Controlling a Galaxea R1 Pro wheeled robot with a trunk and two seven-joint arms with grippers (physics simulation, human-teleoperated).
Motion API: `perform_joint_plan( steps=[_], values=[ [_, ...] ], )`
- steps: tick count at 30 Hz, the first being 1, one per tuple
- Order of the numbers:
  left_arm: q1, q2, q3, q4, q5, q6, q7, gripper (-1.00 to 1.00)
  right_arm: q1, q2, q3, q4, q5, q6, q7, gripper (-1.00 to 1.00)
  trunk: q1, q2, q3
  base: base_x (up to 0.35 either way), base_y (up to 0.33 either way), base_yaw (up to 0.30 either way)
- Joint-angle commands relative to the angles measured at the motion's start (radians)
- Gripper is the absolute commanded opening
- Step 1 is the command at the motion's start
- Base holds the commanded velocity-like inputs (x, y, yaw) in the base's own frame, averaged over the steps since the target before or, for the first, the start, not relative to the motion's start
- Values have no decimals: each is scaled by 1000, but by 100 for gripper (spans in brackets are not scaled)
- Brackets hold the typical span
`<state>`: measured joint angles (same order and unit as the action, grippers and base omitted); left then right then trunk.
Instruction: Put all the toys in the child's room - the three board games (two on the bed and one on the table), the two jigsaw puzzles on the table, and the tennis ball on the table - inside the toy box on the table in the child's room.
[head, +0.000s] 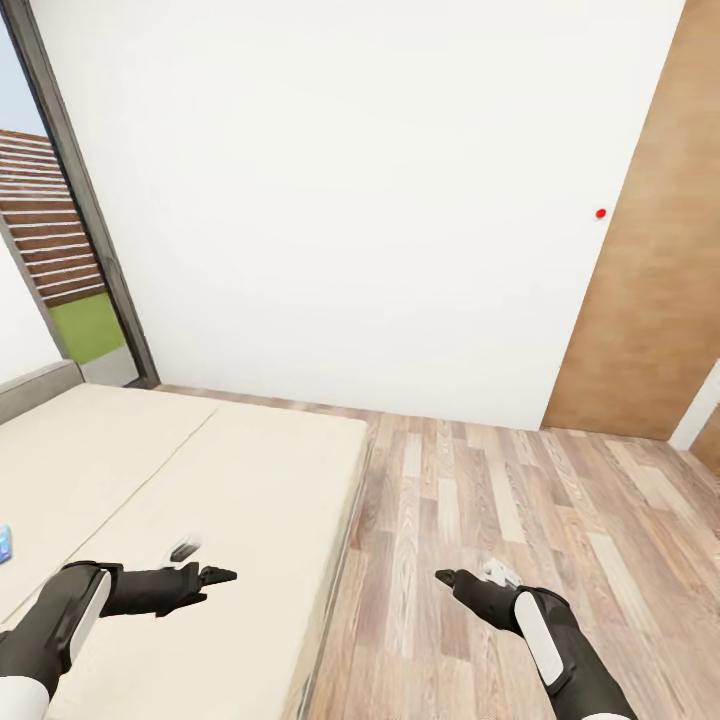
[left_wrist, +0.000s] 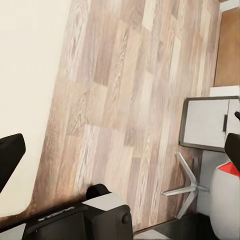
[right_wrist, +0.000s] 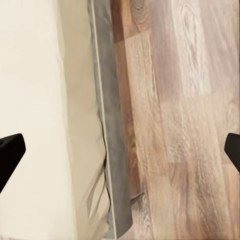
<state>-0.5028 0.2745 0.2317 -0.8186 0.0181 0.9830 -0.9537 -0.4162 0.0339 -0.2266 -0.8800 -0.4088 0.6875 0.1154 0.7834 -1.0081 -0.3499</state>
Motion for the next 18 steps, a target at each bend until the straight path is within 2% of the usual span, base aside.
perform_joint_plan(
  steps=[1,12,18],
  values=[
    [0,0,1,-1,2,8,-2,100,-1,1,-5,-1,4,6,6,100,0,-1,-2,0,0,-267],
    [0,0,1,-1,2,8,-2,100,-1,1,-5,-1,4,6,6,100,0,-1,-6,0,0,-262],
    [0,1,1,-1,2,8,-2,100,-1,2,-4,-2,4,5,6,100,0,-1,-7,0,30,-111]
  ],
)
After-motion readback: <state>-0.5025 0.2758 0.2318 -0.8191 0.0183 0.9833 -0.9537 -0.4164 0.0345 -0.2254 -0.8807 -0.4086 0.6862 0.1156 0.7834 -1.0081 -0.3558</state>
